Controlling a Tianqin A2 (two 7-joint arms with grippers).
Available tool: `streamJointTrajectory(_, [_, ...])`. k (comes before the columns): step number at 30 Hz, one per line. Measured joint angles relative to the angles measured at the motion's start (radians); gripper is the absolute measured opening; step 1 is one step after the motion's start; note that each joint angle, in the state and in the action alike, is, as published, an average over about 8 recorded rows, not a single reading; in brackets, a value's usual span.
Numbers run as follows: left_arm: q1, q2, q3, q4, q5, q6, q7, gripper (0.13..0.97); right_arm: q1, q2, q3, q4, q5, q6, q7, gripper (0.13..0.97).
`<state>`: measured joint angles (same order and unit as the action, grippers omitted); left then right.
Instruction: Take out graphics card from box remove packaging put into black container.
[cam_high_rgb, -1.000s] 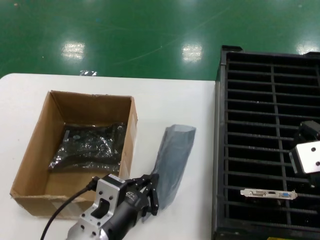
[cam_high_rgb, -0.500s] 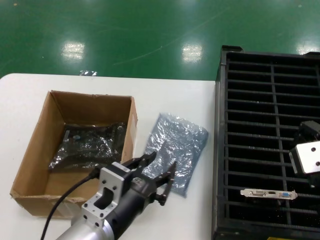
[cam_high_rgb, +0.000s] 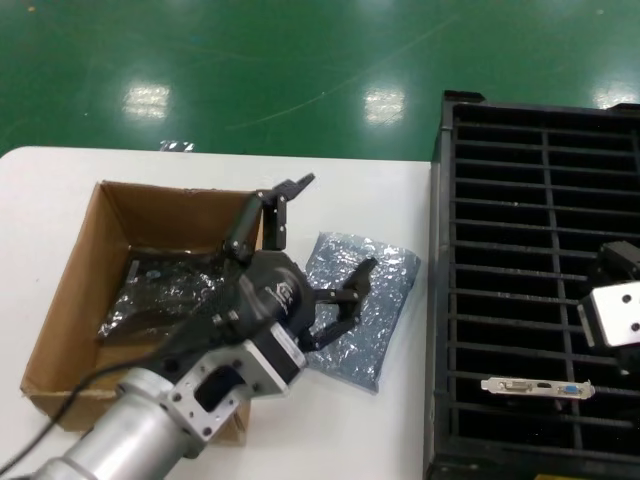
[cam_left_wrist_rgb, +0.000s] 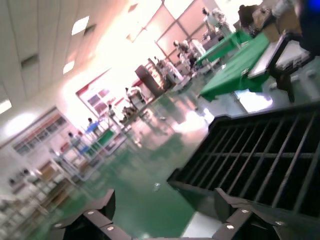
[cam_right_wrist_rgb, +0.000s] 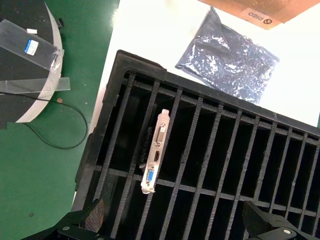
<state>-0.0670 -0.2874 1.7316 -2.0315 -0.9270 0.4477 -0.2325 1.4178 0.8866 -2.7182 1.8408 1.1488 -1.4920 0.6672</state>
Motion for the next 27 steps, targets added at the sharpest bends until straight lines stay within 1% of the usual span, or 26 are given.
streamJointTrajectory(1, [-0.001, -0.009, 0.005, 0.000, -0.003, -0.015, 0.014, 0.605, -0.006, -0.003, 0.005, -0.001, 0.003, 0.006, -0.003, 0.966])
streamJointTrajectory(3, [-0.002, -0.017, 0.008, 0.003, -0.013, -0.032, 0.028, 0.652, -0.024, -0.010, 0.019, -0.004, 0.011, 0.025, -0.011, 0.966])
streamJointTrajectory(6, [0.001, -0.007, -0.002, 0.017, -0.039, -0.028, 0.017, 0.721, -0.063, -0.026, 0.050, -0.011, 0.029, 0.067, -0.030, 0.966])
streamJointTrajectory(9, [0.004, -0.005, -0.008, 0.032, -0.069, -0.039, 0.021, 0.791, -0.110, -0.046, 0.087, -0.019, 0.051, 0.116, -0.052, 0.966])
streamJointTrajectory(13, [0.007, -0.005, -0.015, 0.054, -0.113, -0.061, 0.032, 0.791, -0.182, -0.075, 0.144, -0.031, 0.084, 0.191, -0.086, 0.966])
streamJointTrajectory(21, [0.015, -0.006, -0.030, 0.100, -0.205, -0.108, 0.057, 0.910, -0.333, -0.138, 0.263, -0.057, 0.153, 0.350, -0.157, 0.966])
streamJointTrajectory(27, [0.020, -0.007, -0.040, 0.135, -0.276, -0.144, 0.075, 0.943, -0.448, -0.185, 0.353, -0.076, 0.206, 0.470, -0.210, 0.966])
